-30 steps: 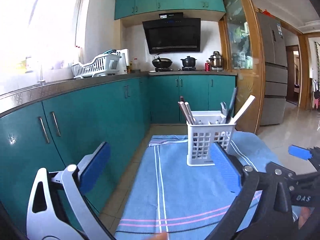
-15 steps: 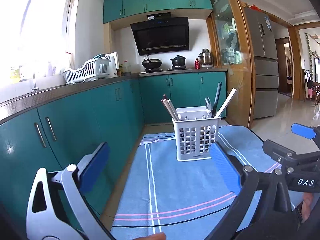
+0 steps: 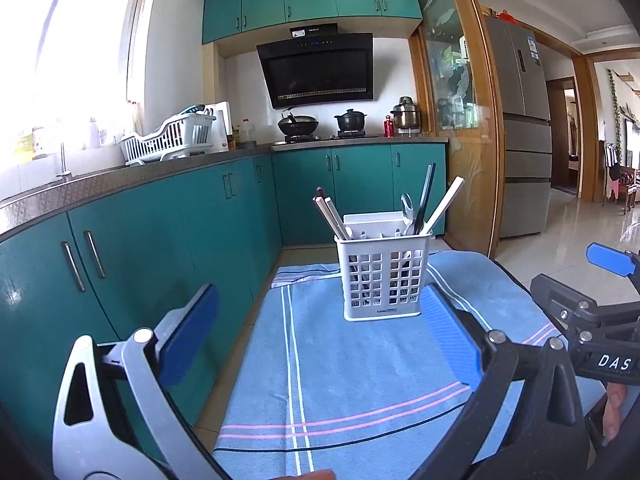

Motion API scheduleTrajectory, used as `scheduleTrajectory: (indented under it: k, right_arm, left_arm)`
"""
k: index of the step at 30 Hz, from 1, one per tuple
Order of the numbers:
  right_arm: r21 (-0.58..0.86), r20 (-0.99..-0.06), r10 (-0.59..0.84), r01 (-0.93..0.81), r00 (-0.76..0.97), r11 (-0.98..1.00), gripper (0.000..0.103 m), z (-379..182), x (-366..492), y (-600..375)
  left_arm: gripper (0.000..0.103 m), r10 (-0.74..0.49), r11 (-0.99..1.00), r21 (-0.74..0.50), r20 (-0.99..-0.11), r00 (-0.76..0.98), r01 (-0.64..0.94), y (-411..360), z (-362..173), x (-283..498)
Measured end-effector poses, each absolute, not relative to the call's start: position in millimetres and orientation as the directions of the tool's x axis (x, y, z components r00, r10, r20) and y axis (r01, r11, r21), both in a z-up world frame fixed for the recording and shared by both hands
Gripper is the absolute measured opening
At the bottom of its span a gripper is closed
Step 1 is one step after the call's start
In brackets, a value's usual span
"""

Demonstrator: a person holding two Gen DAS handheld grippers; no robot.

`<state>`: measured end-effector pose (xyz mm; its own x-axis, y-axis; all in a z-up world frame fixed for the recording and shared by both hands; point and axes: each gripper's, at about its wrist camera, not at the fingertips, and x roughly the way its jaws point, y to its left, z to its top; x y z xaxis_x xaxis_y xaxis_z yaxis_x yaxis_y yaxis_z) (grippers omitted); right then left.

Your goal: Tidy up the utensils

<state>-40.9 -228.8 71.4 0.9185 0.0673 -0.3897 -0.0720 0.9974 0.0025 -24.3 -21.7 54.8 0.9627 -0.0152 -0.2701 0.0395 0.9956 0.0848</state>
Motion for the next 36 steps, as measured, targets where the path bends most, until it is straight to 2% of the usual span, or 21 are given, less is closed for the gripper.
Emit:
scheduleTrajectory:
  k: [36]
  right_arm:
    - [-0.003,-0.399,0.049,-0.055,0.916,0.998,0.100,68.5,-37.2,-231.9]
  left_arm:
    - [0.099,-0.065,0.994,0.065,-0.308,0.949,0.089,-32.5,48.1,-18.1]
